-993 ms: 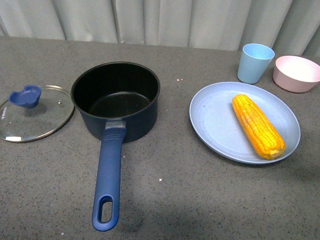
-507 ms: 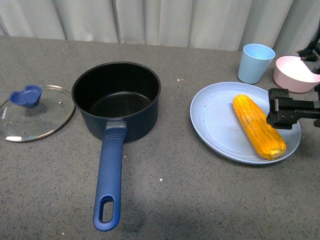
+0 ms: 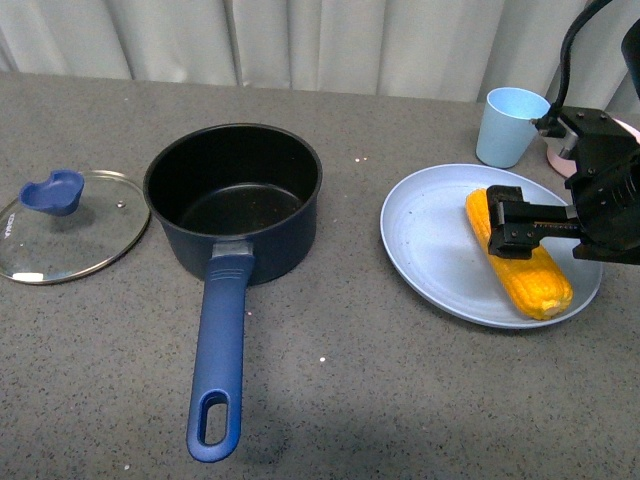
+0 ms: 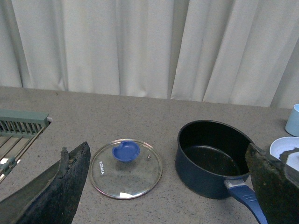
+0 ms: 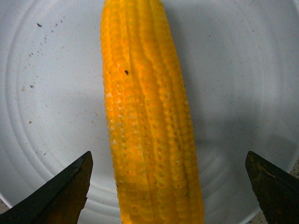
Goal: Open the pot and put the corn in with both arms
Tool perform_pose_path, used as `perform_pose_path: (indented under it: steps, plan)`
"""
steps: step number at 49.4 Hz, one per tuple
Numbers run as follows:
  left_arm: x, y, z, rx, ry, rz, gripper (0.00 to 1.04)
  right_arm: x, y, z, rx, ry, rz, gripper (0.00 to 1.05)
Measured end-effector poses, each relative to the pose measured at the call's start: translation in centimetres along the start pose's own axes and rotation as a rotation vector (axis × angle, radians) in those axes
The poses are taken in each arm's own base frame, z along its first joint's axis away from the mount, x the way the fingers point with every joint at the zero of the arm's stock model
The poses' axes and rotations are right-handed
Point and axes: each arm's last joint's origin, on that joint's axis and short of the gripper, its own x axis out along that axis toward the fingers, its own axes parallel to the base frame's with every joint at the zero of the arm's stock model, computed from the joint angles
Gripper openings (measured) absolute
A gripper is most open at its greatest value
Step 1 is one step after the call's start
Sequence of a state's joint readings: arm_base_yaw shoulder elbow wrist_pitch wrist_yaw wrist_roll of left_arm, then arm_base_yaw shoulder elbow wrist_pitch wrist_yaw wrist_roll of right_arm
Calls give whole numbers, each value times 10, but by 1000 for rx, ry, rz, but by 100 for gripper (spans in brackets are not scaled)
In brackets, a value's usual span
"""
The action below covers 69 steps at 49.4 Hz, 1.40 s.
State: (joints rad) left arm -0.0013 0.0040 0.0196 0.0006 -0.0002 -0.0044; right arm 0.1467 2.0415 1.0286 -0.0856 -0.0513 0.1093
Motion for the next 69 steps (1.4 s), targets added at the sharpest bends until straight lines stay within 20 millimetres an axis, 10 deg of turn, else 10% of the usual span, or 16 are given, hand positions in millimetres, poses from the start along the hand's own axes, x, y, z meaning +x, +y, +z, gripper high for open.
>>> perform_pose_path:
  steps: [14, 25, 44, 53, 69]
  plan:
    - [0, 0, 0, 0, 0, 0, 98, 11, 0, 2, 1, 26, -1, 95]
    - [0, 0, 0, 0, 0, 0, 98, 11, 0, 2, -11, 27, 5, 51]
    - [0, 0, 0, 0, 0, 0, 98, -14, 3, 11, 37, -20, 126, 20]
    - [0, 0, 0, 0, 0, 0, 98, -66, 43, 29, 92, -89, 473, 15]
    - [0, 0, 0, 0, 0, 0, 98, -54, 105, 47, 128, -16, 692, 12]
